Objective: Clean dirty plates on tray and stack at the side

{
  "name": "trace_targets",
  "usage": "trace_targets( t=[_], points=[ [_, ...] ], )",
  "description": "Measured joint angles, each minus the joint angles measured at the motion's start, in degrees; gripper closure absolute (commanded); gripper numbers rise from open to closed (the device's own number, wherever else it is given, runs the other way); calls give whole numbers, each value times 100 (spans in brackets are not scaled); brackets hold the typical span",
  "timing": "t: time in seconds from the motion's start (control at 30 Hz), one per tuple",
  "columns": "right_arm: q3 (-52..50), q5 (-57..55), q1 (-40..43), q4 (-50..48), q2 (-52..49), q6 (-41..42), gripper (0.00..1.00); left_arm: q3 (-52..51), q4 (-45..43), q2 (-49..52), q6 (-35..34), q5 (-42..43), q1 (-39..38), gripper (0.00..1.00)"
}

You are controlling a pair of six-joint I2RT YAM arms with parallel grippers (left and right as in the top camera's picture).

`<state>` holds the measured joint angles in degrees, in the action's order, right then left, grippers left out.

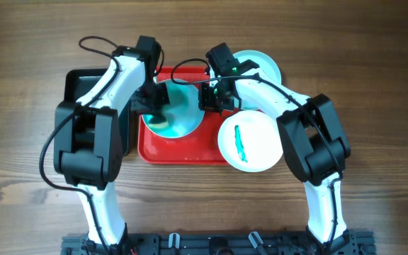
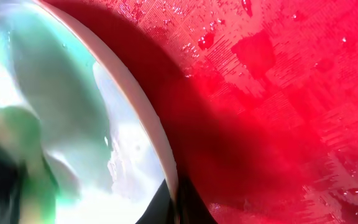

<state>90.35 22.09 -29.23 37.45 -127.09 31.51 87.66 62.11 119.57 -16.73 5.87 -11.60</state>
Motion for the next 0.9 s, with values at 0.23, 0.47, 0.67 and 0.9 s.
trace_targets(
  t=[0.23,0.47,0.67,0.9],
  points=[
    [0,20,0,0,0,-2,96,579,514,-348,612,695,332,96],
    [17,-85,-11,284,50,-142,95,1134,560,-1080,501,20,1294,96],
    [15,-1958,-256,988,1091,-223,96,1128,721,-1082,442,-186,1725,96],
    [22,-4975,-1467,1274,1781,-269,96,1126,693,-1082,442,-219,1762,96]
  ],
)
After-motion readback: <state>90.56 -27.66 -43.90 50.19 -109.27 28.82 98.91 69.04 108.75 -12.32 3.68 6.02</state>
